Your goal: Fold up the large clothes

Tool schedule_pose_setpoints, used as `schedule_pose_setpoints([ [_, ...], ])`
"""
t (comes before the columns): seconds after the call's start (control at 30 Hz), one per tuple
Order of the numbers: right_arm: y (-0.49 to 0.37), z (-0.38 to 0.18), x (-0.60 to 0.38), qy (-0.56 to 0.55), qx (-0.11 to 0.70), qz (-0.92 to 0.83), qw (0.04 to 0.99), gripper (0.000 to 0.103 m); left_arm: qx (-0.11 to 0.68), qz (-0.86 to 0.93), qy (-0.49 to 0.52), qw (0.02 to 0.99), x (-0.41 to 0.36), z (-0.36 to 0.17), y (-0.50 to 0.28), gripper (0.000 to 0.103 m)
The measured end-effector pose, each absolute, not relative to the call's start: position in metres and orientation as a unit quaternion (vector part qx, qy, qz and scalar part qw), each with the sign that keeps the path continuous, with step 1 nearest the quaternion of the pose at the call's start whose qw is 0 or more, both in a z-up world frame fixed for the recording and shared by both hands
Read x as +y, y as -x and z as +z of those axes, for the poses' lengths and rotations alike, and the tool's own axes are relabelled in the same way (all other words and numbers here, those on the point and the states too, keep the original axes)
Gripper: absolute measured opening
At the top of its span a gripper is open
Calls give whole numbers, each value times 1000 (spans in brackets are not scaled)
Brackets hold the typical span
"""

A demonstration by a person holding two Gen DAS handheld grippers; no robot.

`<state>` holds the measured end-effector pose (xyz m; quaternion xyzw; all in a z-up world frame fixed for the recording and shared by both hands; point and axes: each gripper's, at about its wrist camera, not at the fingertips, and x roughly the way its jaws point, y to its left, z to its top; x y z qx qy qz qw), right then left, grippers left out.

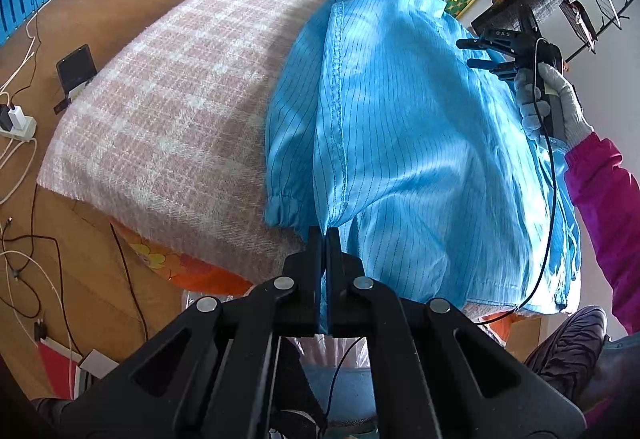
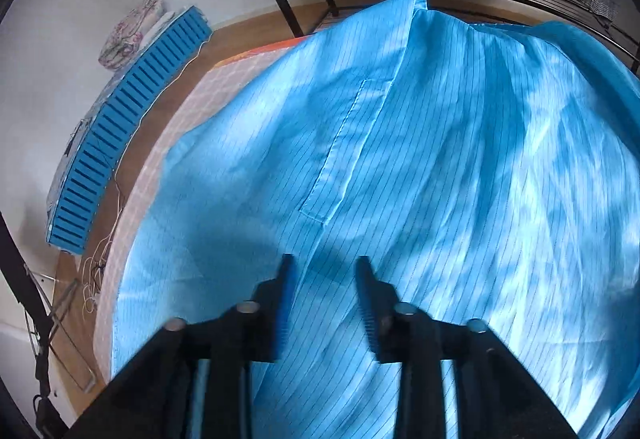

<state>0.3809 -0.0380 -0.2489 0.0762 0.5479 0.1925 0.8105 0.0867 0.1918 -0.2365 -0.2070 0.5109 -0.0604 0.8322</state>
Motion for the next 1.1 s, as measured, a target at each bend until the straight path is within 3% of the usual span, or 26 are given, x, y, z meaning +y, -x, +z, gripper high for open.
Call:
schedule_pose_setpoints([
  [0.1,-384,-259,-27,-82,557,192,804,37,509,-56,207,833,194,-235,-86,0],
  [0.23,-387,-269,-13,-97,554,199,802,0,511,-52,203,833,194,-236,-85,0],
  [0.43,-358,-249,-23,-80,537,184,819,0,511,-47,198,835,202,-238,-84,0],
  [0.5,-353,-248,-18,-30,543,187,818,0,513,-42,200,834,207,-241,-84,0],
  [0.63,-348,-233,-8,46,534,152,830,27,509,-32,207,835,215,-241,-83,0],
  [0.83,-330,-193,44,89,490,214,840,27,509,-23,202,836,214,-243,-85,0],
  [1.1,-314,-248,134,152,517,274,796,27,507,-5,210,836,227,-249,-90,0],
])
